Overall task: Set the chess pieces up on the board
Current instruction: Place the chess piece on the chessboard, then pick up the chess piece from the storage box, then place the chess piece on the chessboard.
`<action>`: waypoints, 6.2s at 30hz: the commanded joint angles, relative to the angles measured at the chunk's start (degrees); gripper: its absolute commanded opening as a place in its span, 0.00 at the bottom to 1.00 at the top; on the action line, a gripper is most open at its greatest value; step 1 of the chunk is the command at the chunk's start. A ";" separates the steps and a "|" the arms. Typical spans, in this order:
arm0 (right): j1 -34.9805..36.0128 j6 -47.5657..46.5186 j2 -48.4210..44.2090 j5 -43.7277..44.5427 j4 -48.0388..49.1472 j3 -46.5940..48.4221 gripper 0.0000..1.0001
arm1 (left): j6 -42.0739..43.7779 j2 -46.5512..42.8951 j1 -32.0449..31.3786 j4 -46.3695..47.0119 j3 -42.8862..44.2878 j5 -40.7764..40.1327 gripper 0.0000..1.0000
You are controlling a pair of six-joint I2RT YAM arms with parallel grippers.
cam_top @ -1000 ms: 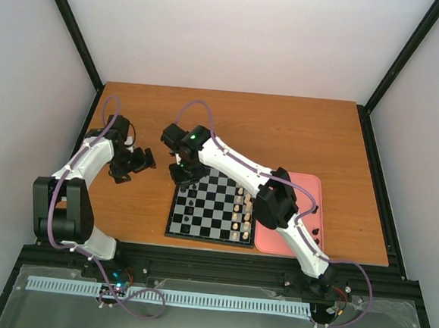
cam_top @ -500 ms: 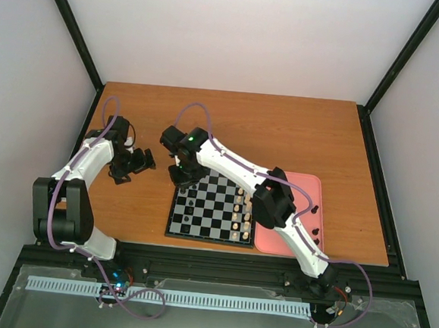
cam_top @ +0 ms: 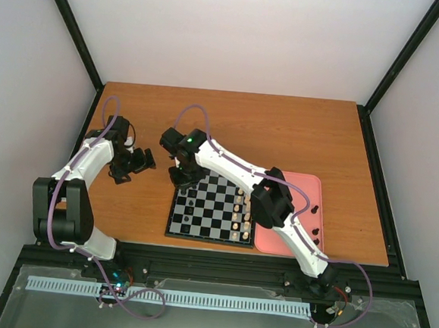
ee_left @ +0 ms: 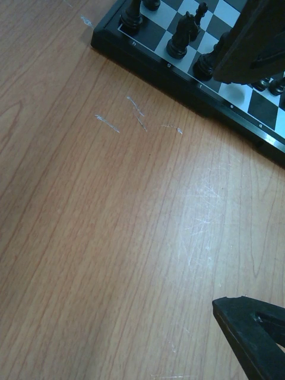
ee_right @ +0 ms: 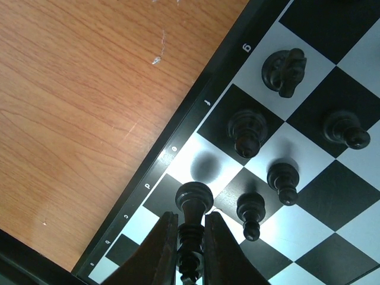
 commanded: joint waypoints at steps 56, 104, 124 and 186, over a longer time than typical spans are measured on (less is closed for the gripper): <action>-1.24 -0.69 -18.49 10.13 -1.77 -6.29 0.64 | 0.05 -0.37 0.04 0.31 1.63 0.86 1.00; -55.90 -1.92 -49.62 9.44 18.26 -77.33 0.60 | 4.60 3.62 -3.13 -1.67 5.57 -2.22 1.00; -57.00 -3.08 -47.15 9.27 20.00 -78.37 0.29 | 4.88 3.94 -3.17 -2.39 6.26 -3.28 1.00; 4.46 3.96 -6.14 -0.83 3.35 -8.22 0.03 | 3.55 -0.50 -4.35 -2.25 3.56 -4.22 1.00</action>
